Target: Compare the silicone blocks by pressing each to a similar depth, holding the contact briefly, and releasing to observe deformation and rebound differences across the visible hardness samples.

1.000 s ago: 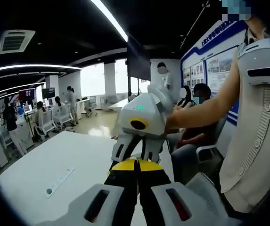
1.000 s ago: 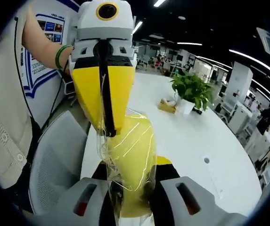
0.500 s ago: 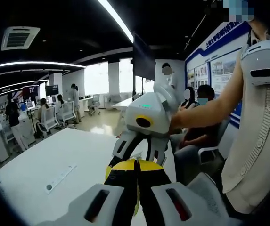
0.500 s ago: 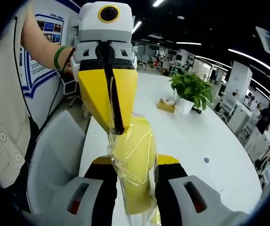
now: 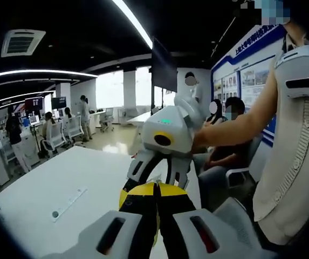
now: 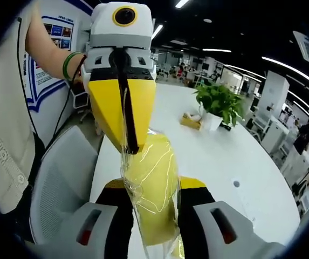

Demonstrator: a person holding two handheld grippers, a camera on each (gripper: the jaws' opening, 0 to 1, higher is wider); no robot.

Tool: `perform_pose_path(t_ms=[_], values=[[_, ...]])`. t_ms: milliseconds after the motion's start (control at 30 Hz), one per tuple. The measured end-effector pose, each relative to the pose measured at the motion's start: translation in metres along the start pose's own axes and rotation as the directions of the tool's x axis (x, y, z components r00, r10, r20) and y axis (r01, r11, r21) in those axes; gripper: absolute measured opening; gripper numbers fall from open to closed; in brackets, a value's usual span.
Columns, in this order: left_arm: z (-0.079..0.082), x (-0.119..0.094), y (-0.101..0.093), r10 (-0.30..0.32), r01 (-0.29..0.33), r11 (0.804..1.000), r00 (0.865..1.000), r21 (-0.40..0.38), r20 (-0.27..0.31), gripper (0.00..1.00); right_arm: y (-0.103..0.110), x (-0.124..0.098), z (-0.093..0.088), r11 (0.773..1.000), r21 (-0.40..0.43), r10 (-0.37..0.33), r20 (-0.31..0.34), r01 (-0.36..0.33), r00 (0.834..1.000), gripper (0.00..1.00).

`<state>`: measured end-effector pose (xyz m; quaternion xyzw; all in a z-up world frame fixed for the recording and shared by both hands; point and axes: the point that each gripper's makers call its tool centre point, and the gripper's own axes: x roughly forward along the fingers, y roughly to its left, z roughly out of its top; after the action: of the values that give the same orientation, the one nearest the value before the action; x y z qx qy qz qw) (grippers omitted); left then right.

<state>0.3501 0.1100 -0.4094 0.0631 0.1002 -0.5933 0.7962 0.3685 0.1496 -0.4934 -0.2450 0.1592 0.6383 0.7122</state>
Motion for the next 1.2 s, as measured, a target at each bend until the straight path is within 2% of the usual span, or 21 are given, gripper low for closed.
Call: perform_pose_path(t_ms=[467, 833, 1100, 1200], values=[[-0.0003, -0.0012, 0.0007, 0.003, -0.003, 1.000, 1.000, -0.003, 0.002, 0.00, 0.0010, 0.0003, 0.0012, 1.000, -0.013, 0.001, 0.001, -0.001, 1.000, 0.29], [-0.0015, -0.0004, 0.0046, 0.019, -0.018, 0.999, 1.000, -0.031, 0.013, 0.00, -0.0003, -0.0021, 0.0026, 0.999, -0.031, -0.035, 0.021, 0.035, 0.999, 0.37], [-0.0061, 0.0011, 0.0069, 0.019, -0.018, 0.997, 1.000, -0.071, 0.009, 0.00, 0.0022, -0.0041, 0.0001, 0.999, -0.016, -0.045, 0.033, 0.045, 0.998, 0.40], [-0.0076, 0.0017, 0.0073, 0.021, -0.020, 0.997, 1.000, -0.081, 0.007, 0.00, 0.0021, -0.0055, -0.0008, 0.998, -0.010, -0.063, 0.047, 0.063, 0.997, 0.45]])
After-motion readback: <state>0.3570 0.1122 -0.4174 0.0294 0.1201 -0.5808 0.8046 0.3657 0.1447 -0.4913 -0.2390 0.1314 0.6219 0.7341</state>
